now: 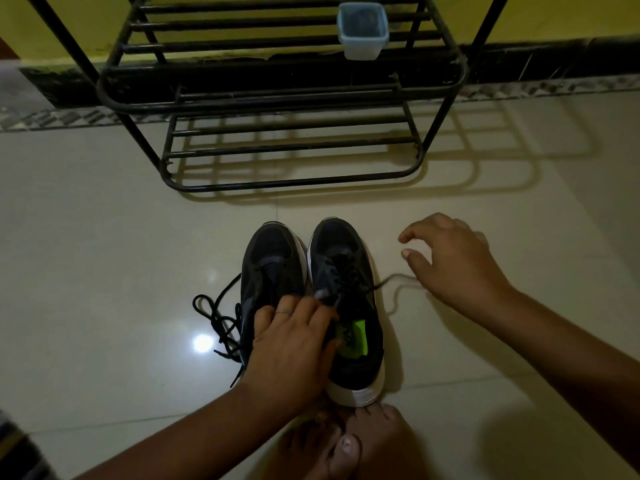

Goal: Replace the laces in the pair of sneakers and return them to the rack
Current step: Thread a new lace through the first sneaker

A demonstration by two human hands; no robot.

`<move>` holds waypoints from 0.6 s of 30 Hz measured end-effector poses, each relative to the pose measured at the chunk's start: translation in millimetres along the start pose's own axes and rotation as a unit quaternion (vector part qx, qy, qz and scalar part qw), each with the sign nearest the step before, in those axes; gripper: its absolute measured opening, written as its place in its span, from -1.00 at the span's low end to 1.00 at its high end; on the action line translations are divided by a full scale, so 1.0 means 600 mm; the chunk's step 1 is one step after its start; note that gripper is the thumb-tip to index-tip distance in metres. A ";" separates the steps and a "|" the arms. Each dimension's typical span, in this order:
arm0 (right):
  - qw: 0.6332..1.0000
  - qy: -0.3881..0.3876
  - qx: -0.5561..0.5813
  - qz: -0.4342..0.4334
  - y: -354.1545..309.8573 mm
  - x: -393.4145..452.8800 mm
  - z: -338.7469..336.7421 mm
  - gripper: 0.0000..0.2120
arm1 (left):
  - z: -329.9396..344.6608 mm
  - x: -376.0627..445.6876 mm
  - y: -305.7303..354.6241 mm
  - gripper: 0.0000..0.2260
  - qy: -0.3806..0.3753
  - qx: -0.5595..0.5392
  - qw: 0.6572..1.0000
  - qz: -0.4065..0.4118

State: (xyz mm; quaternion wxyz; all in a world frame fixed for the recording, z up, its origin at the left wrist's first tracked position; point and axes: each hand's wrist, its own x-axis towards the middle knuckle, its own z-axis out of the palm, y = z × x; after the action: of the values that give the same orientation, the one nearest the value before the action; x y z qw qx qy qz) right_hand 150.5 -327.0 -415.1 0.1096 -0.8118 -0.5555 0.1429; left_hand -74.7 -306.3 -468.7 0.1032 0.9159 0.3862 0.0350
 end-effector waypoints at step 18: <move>0.860 -0.184 0.465 0.102 -0.056 -0.020 0.063 -0.82 | -0.016 0.023 -0.002 -0.36 0.032 0.036 0.998 0.049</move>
State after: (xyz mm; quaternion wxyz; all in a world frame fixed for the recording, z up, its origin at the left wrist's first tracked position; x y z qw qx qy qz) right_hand 104.0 -325.7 -437.7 0.3550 -0.6777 -0.3489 0.5413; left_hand -67.3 -293.8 -460.2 0.0563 0.9352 0.3451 0.0559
